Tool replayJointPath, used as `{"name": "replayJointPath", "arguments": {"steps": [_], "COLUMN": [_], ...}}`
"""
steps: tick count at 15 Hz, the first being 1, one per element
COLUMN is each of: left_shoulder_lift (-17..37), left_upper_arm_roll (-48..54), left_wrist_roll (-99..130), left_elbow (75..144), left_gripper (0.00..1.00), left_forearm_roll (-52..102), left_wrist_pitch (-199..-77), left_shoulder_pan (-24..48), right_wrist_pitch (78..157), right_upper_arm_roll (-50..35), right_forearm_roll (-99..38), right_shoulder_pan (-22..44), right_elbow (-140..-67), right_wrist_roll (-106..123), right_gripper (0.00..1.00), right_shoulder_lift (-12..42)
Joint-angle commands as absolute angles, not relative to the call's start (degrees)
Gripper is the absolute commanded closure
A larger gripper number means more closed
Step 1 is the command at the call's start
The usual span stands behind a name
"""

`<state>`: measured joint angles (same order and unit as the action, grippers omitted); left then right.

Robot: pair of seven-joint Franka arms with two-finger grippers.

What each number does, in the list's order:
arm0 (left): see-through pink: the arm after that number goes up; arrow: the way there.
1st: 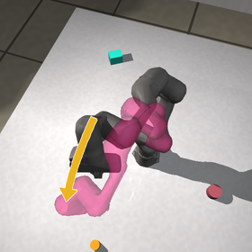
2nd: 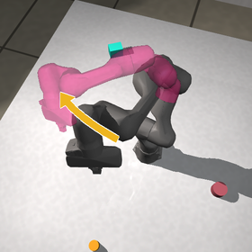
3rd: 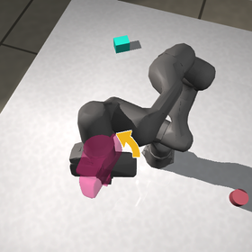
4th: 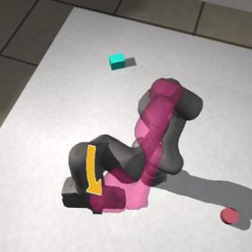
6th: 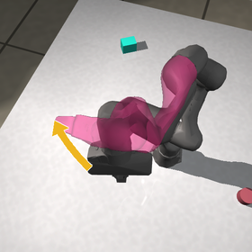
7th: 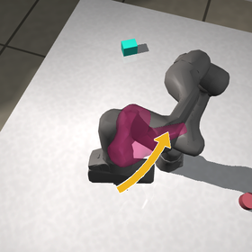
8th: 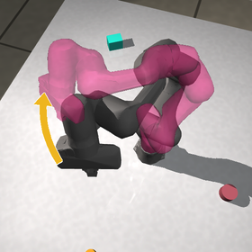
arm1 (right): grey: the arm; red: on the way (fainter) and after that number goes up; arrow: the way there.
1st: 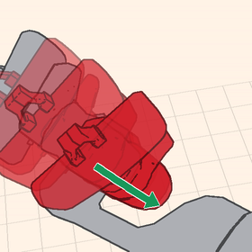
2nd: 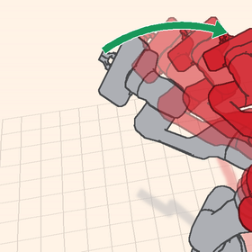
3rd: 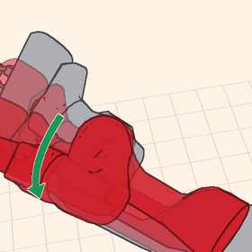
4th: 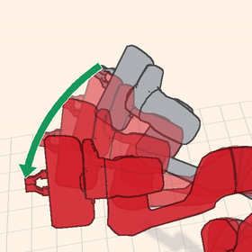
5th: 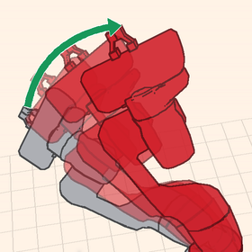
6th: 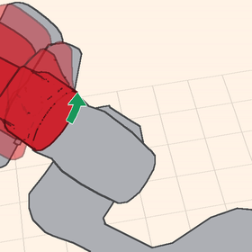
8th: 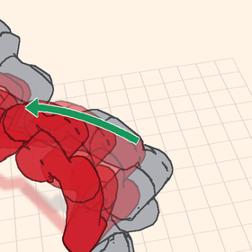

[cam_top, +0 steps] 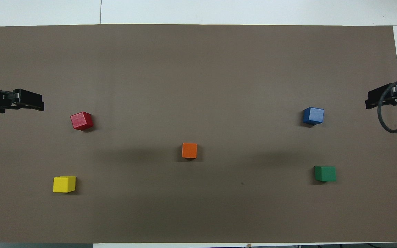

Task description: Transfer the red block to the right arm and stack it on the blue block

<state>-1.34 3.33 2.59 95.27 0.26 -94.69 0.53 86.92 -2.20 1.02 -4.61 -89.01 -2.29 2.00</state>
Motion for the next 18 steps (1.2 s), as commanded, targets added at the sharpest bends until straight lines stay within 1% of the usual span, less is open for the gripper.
{"name": "replayJointPath", "arguments": {"steps": [1, 7, 9, 11, 15, 17, 18], "left_shoulder_lift": [-0.88, -1.49, -2.45, -2.11, 4.29, 6.32, 7.11], "left_upper_arm_roll": [2.90, 2.90, 2.90, 2.90, 2.81, 2.72, 2.64], "left_wrist_roll": [3.08, 3.60, 5.79, 5.63, 5.89, 6.41, 7.46], "left_elbow": [94.48, 95.01, 97.63, 99.92, 100.54, 103.35, 105.80], "left_gripper": [0.00, 0.00, 0.00, 0.00, 0.00, 0.00, 0.00], "left_forearm_roll": [0.35, 0.44, 0.44, 0.44, 0.18, 0.18, 0.18], "left_wrist_pitch": [-93.52, -92.91, -95.08, -100.00, -106.06, -111.16, -114.49], "left_shoulder_pan": [1.32, 0.97, 1.05, 0.53, 0.18, 0.18, 0.26], "right_wrist_pitch": [86.48, 86.48, 86.48, 86.48, 86.48, 86.48, 86.48], "right_upper_arm_roll": [-2.55, -2.55, -2.55, -2.55, -2.55, -2.55, -2.55], "right_forearm_roll": [0.70, 0.70, 0.70, 0.62, 0.70, 0.62, 0.70], "right_shoulder_pan": [-5.01, -5.01, -5.01, -5.01, -5.01, -5.01, -5.01], "right_elbow": [-89.74, -89.65, -89.74, -89.74, -89.65, -89.74, -89.74], "right_wrist_roll": [-1.67, -1.67, -1.67, -1.67, -1.67, -1.67, -1.67], "right_gripper": [0.00, 0.00, 0.00, 0.00, 0.00, 0.00, 0.00], "right_shoulder_lift": [1.32, 1.32, 1.32, 1.32, 1.32, 1.32, 1.32]}}
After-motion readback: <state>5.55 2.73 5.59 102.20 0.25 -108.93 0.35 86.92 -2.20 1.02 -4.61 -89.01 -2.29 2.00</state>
